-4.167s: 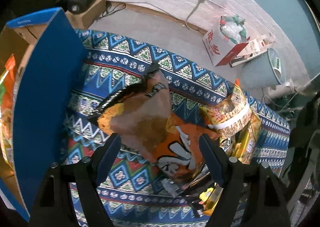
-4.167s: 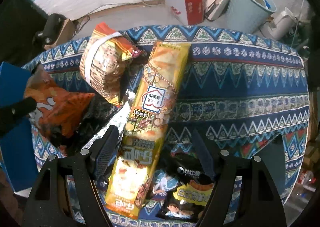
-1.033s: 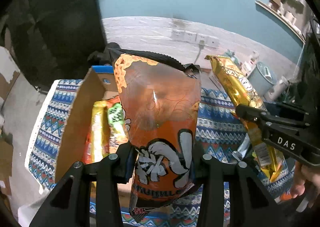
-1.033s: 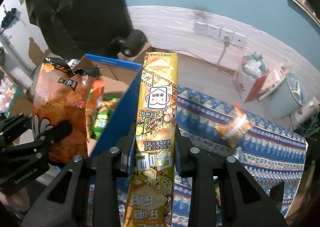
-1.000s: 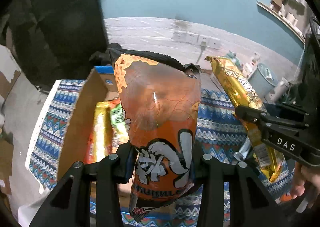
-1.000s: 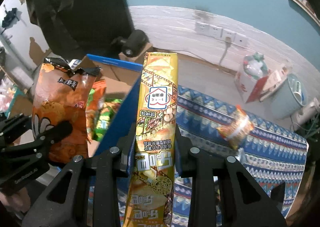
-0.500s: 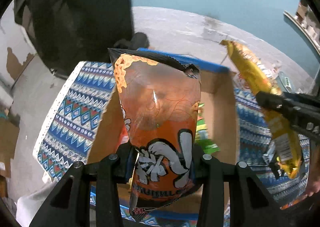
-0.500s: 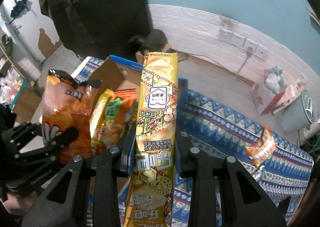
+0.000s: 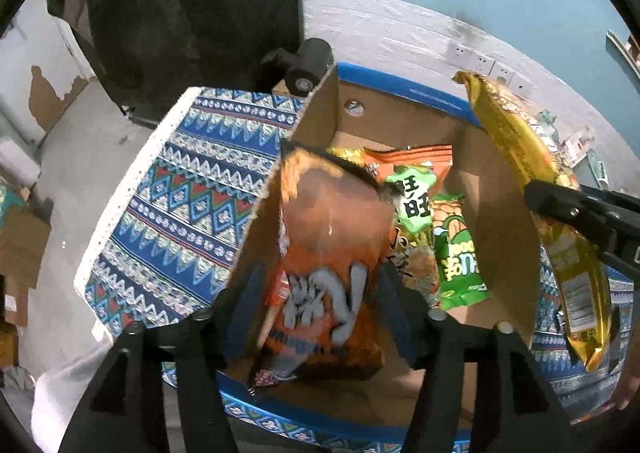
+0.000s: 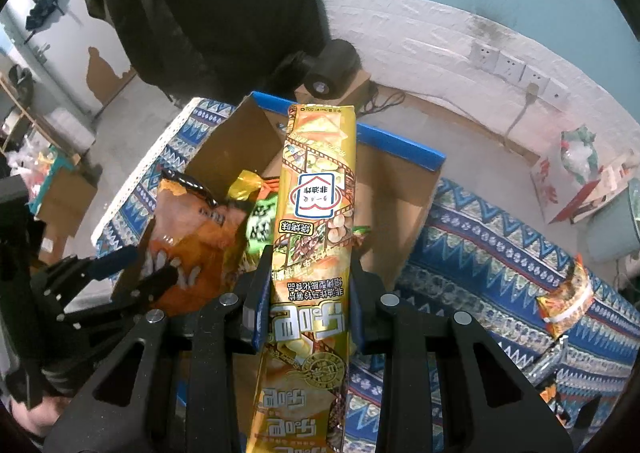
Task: Organize snacks
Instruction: 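Lower both snacks into the box and open both tools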
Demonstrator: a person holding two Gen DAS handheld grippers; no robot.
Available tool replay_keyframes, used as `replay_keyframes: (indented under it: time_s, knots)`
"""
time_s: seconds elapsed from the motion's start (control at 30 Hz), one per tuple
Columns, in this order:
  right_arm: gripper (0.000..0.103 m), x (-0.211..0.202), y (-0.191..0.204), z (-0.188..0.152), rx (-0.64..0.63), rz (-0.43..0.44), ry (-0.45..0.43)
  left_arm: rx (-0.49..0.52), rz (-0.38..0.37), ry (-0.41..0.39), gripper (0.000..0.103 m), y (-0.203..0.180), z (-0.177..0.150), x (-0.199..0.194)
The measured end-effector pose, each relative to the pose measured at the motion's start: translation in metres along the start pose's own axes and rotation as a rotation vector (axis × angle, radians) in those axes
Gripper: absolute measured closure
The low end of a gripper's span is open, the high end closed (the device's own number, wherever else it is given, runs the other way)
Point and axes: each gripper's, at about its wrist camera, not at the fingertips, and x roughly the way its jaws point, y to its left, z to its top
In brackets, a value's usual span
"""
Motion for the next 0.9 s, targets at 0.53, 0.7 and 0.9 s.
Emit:
replay_keyframes:
  time_s: [0.53, 0.7, 0.9]
  knots:
    - [0.07, 0.027, 0.018, 0.003, -0.015, 0.007, 0.051, -0.028, 0.009, -0.018, 0.039, 0.012, 0.007, -0.009]
    - [0.059, 0.014, 0.012, 0.003, -0.011, 0.0, 0.038, -0.034, -0.005, -0.023, 0.039, 0.008, 0.011, -0.014]
    - [0.028, -0.014, 0.0, -0.002, -0.013, -0.083, -0.005, 0.019, -0.027, -0.038, 0.039, -0.013, 0.01, -0.025]
